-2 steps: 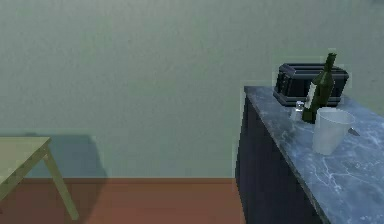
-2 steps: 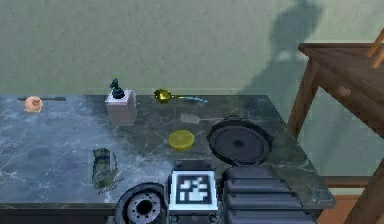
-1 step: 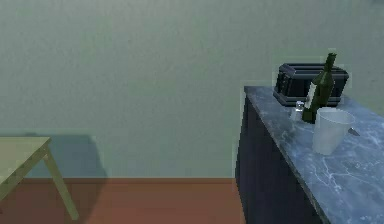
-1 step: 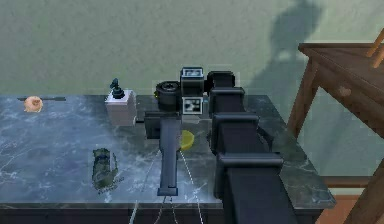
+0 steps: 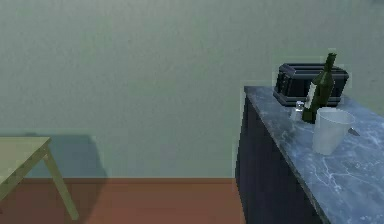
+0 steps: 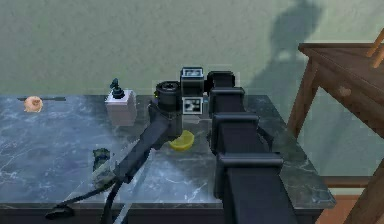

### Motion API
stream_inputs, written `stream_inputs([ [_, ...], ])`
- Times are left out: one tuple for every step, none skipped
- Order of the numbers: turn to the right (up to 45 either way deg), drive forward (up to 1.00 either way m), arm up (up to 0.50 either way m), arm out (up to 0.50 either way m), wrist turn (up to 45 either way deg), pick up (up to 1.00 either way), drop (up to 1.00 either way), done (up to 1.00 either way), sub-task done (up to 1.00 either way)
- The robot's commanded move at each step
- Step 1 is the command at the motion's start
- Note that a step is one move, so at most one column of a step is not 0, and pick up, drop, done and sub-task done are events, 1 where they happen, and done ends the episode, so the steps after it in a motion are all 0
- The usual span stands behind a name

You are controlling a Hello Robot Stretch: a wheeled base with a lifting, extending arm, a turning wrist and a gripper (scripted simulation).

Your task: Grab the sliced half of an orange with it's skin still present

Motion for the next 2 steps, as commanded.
stream_inputs([
  [0.0, 0.0, 0.0, 0.0, 45.0, 0.0, 0.0, 0.0, 0.0],
  [0.0, 0.0, 0.0, 0.0, 45.0, 0.0, 0.0, 0.0, 0.0],
])
